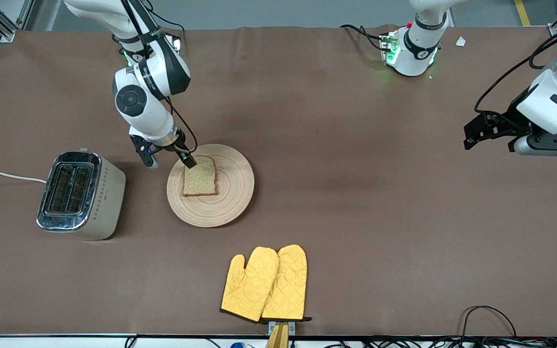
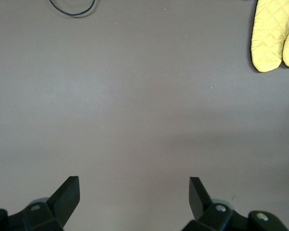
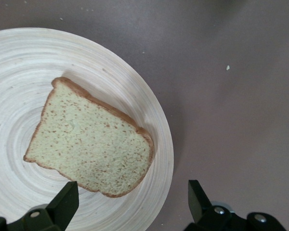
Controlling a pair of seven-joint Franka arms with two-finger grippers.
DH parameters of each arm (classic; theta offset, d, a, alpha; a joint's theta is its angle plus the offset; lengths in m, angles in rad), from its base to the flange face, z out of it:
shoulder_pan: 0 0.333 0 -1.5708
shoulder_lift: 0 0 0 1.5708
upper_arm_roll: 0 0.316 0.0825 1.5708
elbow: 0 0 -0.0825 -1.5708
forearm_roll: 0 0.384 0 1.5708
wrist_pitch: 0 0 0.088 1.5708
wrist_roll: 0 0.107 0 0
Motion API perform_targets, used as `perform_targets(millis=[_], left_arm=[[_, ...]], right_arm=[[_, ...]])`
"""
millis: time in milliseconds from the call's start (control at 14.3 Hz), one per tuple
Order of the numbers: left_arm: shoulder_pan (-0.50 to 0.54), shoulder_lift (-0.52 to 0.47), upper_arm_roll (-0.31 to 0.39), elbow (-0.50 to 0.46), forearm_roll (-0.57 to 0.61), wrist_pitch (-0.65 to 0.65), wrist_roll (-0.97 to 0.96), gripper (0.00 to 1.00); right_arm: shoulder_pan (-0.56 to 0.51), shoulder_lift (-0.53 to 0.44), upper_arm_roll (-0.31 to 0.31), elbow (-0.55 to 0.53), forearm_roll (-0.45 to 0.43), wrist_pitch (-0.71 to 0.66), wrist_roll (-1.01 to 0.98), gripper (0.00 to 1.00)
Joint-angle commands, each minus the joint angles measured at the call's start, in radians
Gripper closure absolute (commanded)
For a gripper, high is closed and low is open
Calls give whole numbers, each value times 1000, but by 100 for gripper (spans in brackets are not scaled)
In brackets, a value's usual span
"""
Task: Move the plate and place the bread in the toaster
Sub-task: 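Lower the right gripper onto the bread slice and grasp it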
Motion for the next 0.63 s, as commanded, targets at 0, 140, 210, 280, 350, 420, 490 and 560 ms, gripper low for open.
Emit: perform_targets(millis=[0, 140, 210, 280, 350, 420, 490, 560], left_arm=[[11, -42, 0, -43, -16, 26, 9, 0], [12, -40, 0, -42, -16, 26, 21, 0], [14, -40, 0, -42, -16, 25, 23, 0], [5, -43, 9, -39, -15, 25, 26, 0], [-21, -43, 17, -34, -12, 23, 21, 0], [-85, -45, 85, -34, -9, 22, 21, 0], [-200, -45, 206, -34, -7, 22, 23, 0], [-295, -46, 303, -34, -7, 22, 24, 0]], right_arm=[[22, 41, -6, 10, 7, 3, 22, 1], [47, 83, -6, 30, 7, 3, 31, 6], [52, 99, -6, 31, 7, 6, 33, 14], [52, 110, -6, 33, 7, 5, 33, 17], [50, 121, -6, 34, 8, 3, 33, 25], [50, 129, -6, 34, 8, 1, 33, 30], [50, 129, -6, 34, 8, -5, 33, 41], [50, 129, -6, 33, 10, -5, 33, 43]])
